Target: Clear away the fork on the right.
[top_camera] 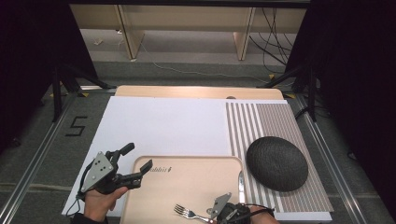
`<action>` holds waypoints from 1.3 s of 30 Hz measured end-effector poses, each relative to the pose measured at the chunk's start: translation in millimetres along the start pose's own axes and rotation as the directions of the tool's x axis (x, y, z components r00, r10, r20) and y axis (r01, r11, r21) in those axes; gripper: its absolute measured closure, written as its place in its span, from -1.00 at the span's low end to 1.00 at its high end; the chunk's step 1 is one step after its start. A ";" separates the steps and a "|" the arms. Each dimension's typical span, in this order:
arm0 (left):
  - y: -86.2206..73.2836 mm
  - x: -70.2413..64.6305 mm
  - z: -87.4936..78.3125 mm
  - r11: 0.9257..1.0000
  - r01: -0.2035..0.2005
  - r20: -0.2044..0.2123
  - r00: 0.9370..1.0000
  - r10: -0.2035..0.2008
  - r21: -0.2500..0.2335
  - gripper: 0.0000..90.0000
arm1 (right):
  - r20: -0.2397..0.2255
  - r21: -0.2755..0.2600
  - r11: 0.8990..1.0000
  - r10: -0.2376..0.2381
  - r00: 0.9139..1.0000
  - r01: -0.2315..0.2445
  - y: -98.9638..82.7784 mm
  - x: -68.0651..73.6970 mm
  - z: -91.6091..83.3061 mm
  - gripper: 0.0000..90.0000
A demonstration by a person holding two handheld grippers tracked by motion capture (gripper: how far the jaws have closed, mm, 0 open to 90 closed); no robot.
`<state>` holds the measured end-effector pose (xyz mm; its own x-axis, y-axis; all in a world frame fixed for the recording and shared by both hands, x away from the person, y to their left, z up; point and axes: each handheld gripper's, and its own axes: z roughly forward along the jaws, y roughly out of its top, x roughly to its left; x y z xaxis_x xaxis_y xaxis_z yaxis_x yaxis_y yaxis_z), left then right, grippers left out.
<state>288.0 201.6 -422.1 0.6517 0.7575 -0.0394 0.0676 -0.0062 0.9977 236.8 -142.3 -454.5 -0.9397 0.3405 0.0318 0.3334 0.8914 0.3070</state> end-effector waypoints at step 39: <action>0.0 0.0 -0.3 1.000 -0.009 0.002 1.000 0.009 0.005 -0.62 | 0.066 -0.144 0.987 -0.059 0.996 0.068 25.1 18.1 5.4 0.91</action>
<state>287.8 201.8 -422.1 0.6540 0.7559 -0.0307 0.0652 -0.0159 0.9977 228.6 -112.1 -451.4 -0.9507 0.3063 -0.0487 0.2546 0.8603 0.4418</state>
